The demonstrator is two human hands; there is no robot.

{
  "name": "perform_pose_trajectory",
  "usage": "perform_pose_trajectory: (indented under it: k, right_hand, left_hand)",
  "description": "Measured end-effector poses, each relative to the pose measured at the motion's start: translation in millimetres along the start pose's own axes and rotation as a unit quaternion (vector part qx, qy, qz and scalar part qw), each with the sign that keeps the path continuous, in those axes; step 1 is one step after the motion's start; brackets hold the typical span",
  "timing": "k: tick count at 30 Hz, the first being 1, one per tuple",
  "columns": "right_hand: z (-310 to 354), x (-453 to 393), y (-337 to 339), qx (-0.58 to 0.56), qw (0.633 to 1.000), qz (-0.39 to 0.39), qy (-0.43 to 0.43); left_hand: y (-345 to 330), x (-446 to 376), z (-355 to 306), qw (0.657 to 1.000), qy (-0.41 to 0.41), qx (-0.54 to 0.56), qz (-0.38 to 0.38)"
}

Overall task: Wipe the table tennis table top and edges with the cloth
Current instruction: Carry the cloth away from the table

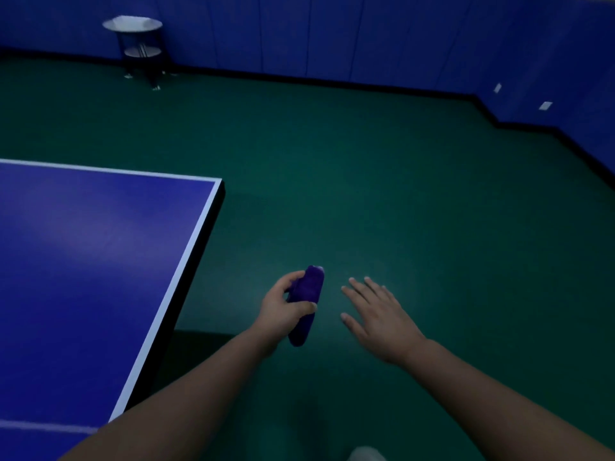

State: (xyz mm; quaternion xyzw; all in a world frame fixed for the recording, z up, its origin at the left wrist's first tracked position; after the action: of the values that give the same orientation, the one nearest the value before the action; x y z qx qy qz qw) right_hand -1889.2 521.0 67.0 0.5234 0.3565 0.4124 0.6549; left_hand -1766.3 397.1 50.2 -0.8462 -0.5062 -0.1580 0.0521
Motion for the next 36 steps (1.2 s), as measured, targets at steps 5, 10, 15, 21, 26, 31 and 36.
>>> perform_pose_trajectory:
  k: [5,10,15,21,26,31,36]
  right_hand:
    - [-70.3,-127.2,-13.9,-0.020,1.000,0.013,0.002]
    - [-118.9,-281.4,-17.4,-0.038,0.998,0.030,0.045]
    - [-121.5,-448.5,-0.8,-0.029,0.989,0.048,0.134]
    - [-65.8,-627.9,-15.6,-0.027,0.969,0.064,0.236]
    - [-15.0,-777.6,-44.5,-0.030,0.960,0.071,0.270]
    - [20.8,-924.8,-53.4,-0.024,0.960,0.089,0.264]
    - [41.8,-1064.2,-52.6,-0.022,0.964,0.085,0.250]
  left_hand:
    - [-51.7,-121.4,-27.4,1.000,0.003,-0.003,-0.016]
    - [-76.3,-249.8,-61.7,0.996,0.030,-0.015,-0.084]
    - [-60.0,-367.5,-131.9,0.985,0.019,0.002,-0.171]
    - [16.3,-492.7,-167.0,0.959,0.020,0.047,-0.279]
    - [76.6,-632.7,-184.4,0.943,0.012,0.069,-0.325]
    - [131.6,-773.4,-223.2,0.937,0.027,0.093,-0.336]
    - [171.4,-900.4,-276.1,0.938,0.029,0.097,-0.331]
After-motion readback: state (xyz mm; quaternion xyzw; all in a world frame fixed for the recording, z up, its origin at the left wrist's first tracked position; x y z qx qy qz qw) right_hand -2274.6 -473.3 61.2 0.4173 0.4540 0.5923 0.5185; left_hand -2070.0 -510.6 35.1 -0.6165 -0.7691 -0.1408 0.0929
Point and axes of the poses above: each hand's wrist, its own x-axis away from the middle knuckle, its own y-axis out of the back of the hand, z = x × y, the point moved 10 cm from there along -x, towards the middle knuckle, and after that the axes turned 14 degrees about -z, right-handed, at the moved point
